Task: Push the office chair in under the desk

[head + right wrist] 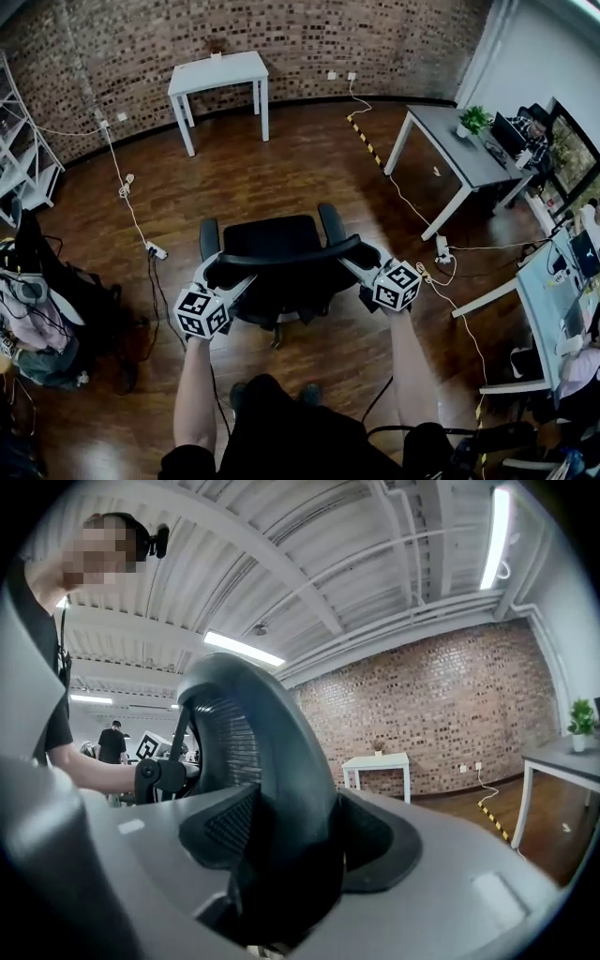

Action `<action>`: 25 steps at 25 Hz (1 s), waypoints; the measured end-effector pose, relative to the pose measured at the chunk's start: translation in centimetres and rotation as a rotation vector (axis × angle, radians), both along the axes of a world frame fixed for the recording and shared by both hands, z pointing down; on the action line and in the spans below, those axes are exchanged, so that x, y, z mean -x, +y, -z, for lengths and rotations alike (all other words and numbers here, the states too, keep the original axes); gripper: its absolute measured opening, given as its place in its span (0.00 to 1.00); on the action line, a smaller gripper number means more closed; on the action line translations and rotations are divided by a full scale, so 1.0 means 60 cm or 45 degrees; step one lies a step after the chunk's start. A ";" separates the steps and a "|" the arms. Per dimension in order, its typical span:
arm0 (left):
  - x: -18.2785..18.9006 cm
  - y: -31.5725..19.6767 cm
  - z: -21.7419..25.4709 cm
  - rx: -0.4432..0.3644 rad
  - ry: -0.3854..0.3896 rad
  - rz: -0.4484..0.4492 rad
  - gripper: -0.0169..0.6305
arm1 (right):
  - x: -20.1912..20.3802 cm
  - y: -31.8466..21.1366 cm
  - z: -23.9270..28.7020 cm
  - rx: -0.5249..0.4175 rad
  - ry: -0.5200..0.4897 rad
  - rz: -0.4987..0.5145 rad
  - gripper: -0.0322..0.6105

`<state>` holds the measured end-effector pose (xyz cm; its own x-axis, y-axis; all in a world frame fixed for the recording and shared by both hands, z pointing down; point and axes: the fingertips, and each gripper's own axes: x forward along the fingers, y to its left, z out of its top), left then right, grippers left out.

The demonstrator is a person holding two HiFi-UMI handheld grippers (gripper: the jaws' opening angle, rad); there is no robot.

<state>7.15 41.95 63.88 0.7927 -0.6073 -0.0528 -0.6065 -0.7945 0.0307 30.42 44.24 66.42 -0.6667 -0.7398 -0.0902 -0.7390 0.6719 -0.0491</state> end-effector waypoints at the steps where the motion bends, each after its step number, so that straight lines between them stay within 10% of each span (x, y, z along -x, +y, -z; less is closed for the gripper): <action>1: -0.017 -0.003 0.003 0.002 -0.004 0.016 0.76 | -0.017 -0.008 0.004 -0.002 -0.004 0.013 0.43; 25: -0.065 -0.295 0.047 0.011 -0.005 0.218 0.75 | -0.081 -0.377 0.033 0.043 -0.022 0.223 0.43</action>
<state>11.03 24.27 61.04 0.6776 -0.7341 -0.0440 -0.7333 -0.6790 0.0347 35.28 21.63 64.44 -0.7843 -0.6152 -0.0800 -0.6095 0.7882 -0.0855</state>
